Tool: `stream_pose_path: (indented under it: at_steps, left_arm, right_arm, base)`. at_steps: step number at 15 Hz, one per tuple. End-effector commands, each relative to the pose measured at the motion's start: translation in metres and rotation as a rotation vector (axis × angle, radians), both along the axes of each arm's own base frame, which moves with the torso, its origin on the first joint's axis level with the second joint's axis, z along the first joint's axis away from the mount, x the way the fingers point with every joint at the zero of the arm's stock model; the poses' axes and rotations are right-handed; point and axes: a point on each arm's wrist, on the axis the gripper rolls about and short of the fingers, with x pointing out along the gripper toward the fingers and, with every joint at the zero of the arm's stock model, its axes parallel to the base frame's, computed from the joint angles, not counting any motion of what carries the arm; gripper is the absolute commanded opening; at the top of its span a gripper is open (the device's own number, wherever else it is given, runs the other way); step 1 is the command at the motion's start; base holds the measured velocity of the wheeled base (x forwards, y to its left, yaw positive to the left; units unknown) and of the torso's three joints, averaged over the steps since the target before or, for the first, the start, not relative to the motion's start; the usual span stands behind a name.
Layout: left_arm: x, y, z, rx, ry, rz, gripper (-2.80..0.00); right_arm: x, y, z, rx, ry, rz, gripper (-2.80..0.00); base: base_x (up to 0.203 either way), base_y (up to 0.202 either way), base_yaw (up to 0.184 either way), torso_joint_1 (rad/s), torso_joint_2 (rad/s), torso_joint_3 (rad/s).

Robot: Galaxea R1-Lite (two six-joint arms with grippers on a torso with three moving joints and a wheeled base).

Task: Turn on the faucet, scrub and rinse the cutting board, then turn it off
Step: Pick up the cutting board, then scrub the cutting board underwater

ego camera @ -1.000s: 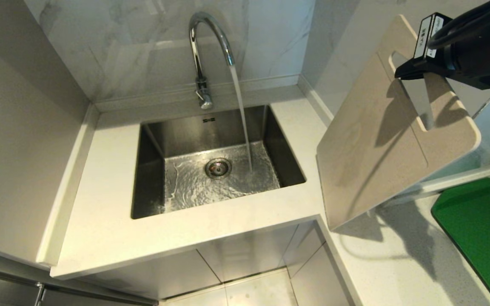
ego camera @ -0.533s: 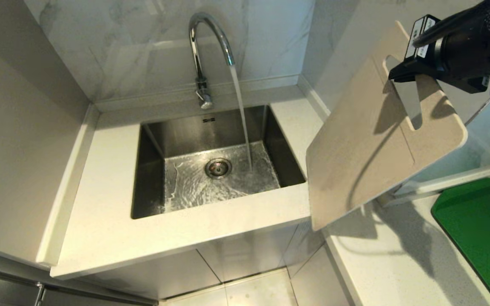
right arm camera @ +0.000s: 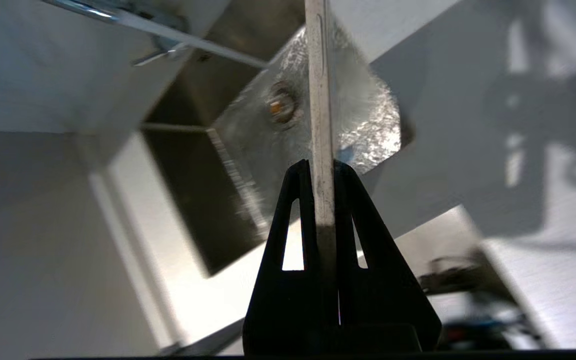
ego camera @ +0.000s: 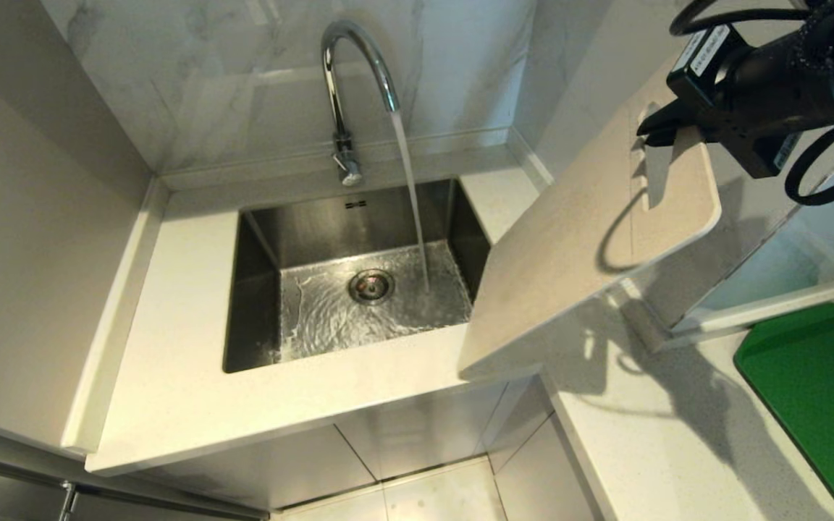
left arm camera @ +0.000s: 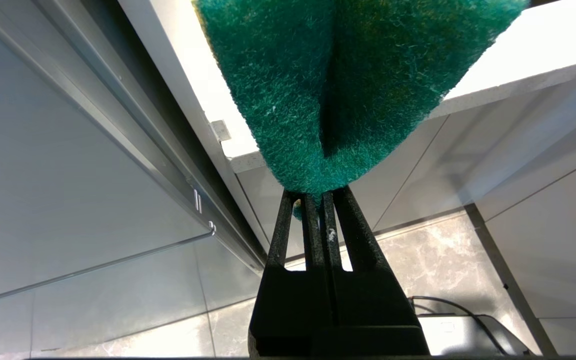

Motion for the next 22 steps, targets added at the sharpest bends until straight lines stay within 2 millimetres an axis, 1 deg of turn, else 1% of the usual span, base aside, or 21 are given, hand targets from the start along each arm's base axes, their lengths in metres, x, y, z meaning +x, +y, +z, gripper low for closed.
stream_pose_path:
  at_steps: [1,3,10,18,22]
  left_arm:
    - [0.0001,0.0,-0.0002,0.0,0.002,0.001,-2.8]
    - [0.0001,0.0,-0.0002,0.0,0.002,0.0,-2.8]
    - [0.0003,0.0002,0.0,-0.03,-0.002,0.011,-2.8]
    - [0.0004,0.0003,-0.0003,-0.032,-0.002,0.014,-2.8]
    - [0.0003,0.0003,0.0002,-0.034,-0.004,0.013,-2.8]
  right_arm:
    - [0.0011,0.0011,-0.0006,0.092,0.026,-0.005,-2.8]
    - [0.0043,0.0019,0.0003,0.124,0.014,-0.01,-2.8]
    - [0.0085,0.0034,-0.0017,0.131,0.021,0.011,-2.8]
    - [0.006,0.0026,0.0018,0.11,-0.009,0.029,-2.8]
    - [0.0054,0.0025,0.0022,0.106,-0.012,0.032,-2.8]
  base:
    - [0.0,0.0,0.0,0.0,0.0,0.0]
    - [0.0,0.0,0.0,0.0,0.0,0.0]
    - [0.0,0.0,0.0,0.0,0.0,0.0]
    - [0.0,0.0,0.0,0.0,0.0,0.0]
    - [0.14,0.0,0.013,-0.002,0.0,0.004]
